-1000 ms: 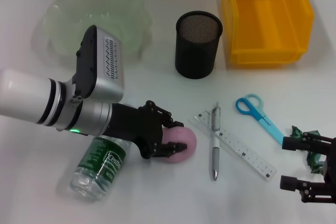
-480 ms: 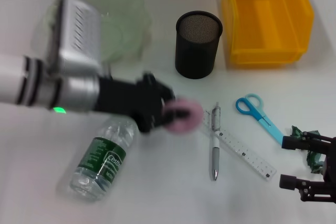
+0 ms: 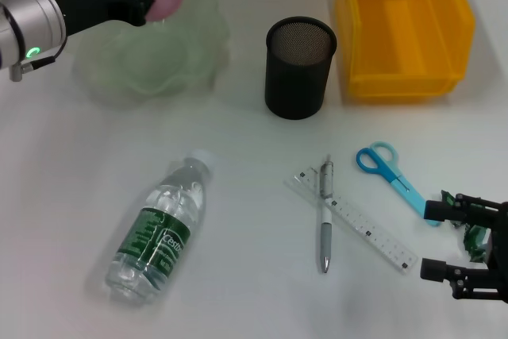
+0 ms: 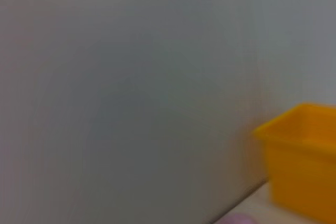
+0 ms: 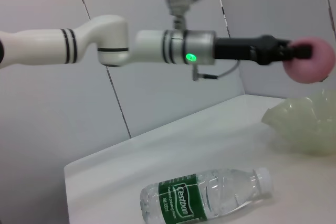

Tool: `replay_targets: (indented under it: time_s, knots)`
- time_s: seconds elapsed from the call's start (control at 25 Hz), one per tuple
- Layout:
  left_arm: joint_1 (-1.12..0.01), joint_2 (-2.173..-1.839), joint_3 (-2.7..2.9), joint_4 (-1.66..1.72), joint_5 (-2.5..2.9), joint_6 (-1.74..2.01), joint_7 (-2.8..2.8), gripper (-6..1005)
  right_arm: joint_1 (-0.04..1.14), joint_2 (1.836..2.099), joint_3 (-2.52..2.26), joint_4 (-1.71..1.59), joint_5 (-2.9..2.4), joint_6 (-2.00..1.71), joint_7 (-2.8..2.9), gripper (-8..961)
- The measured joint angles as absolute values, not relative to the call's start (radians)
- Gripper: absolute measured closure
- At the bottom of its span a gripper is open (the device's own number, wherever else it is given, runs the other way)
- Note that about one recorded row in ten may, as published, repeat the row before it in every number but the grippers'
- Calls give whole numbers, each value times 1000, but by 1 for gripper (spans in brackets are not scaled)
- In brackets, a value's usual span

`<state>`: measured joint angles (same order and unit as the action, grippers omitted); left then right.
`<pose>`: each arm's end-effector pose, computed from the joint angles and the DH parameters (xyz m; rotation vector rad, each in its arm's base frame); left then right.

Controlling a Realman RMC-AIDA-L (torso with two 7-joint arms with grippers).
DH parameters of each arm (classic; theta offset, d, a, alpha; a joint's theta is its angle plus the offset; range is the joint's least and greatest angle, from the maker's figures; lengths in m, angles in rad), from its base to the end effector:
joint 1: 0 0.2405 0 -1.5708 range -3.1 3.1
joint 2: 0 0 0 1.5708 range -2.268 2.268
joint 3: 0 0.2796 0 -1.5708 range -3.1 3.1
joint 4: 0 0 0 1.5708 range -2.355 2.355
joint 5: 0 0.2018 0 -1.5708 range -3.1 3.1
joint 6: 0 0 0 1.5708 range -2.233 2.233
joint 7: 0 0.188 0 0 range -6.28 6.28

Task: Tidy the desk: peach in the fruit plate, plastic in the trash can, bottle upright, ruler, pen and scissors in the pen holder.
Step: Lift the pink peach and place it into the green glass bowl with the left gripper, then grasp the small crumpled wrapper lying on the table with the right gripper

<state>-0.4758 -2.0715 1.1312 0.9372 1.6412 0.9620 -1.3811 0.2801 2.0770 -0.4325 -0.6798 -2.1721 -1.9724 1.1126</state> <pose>-0.2217 0.4351 -0.0173 -2.3485 -0.3207 -0.5160 0.3083 0.2255 -0.0220 -2.7656 0.5676 0.8839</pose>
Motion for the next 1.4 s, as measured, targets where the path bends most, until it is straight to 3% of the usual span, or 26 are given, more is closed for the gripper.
replay_targets:
  time_s: [0.2, 0.36, 1.0, 1.2, 1.4]
  knots:
    - [-611, -2075, 1119, 697, 1637, 647, -1377, 887, 288, 2077, -433, -682, -2172, -1973, 1126, 131]
    - [-627, -2078, 1147, 667, 1637, 606, -1376, 902, 290, 2076, -433, -684, -2172, -1973, 1133, 131]
    - [-545, -2076, 1154, 737, 1532, 718, -1381, 401, 302, 2072, -352, -686, -2146, -1983, 1173, 132]
    - [-449, -2055, 1084, 722, 1297, 1202, -1188, 199, 295, 2068, -266, -783, -2034, -1997, 1369, 132]
    - [-443, -2030, 1074, 665, 1351, 1401, -1137, 176, 320, 2051, -272, -1113, -2017, -2022, 1878, 133]
